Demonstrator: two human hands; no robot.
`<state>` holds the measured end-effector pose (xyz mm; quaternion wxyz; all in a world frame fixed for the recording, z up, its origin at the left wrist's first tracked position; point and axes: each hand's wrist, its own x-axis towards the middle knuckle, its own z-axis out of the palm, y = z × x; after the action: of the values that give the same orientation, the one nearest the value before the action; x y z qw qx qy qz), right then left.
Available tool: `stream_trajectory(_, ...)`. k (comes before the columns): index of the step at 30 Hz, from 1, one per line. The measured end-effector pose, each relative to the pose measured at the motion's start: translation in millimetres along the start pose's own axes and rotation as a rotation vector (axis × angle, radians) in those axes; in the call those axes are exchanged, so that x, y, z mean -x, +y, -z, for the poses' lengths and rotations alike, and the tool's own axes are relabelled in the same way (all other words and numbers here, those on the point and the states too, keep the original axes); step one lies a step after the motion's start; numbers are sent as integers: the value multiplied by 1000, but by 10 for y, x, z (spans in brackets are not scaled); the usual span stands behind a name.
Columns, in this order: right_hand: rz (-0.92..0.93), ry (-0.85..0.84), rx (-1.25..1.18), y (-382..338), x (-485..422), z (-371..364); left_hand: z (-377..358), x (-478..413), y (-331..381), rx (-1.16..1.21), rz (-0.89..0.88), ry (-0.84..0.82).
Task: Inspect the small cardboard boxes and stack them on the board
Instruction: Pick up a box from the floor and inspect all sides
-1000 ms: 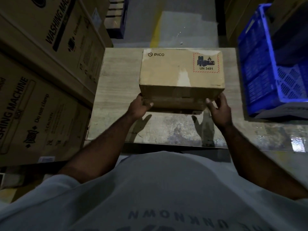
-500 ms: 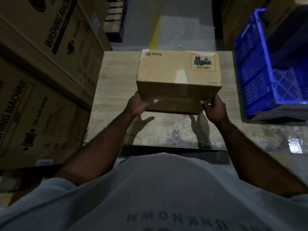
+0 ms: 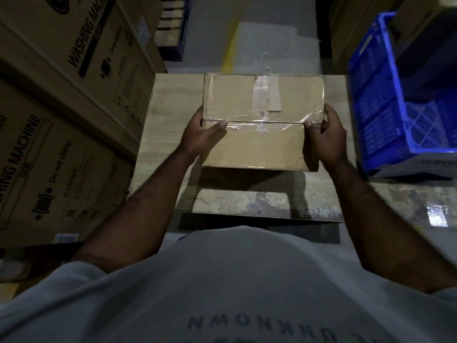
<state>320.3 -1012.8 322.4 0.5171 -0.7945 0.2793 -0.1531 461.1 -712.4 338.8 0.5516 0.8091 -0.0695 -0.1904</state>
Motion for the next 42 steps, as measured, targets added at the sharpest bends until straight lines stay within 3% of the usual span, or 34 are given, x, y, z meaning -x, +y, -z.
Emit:
stream_trajectory(8, -52, -99, 123, 177, -36, -117, -123, -56, -308, -141, 116, -29)
stream_trajectory(18, -63, -164, 192, 294, 58, -145, -64, -146, -499, -143, 129, -59)
stream_trajectory(23, 0, -139, 138, 317, 166, -143, -35, 87, -515, -194, 134, -11)
stream_trajectory(27, -149, -55, -96, 445, 466, -65, 86, 448, -744, 21, 172, -70)
stream_trajectory(29, -204, -20, -150, 604, 676, -35, 120, 589, -890, -23, 228, -129)
stream_trajectory(34, -203, -170, -110, 946, 1048, -57, -28, 719, -956, -87, 313, -253)
stream_trajectory(42, -201, -233, -17, 773, 997, -53, -82, 654, -823, -191, 270, -255)
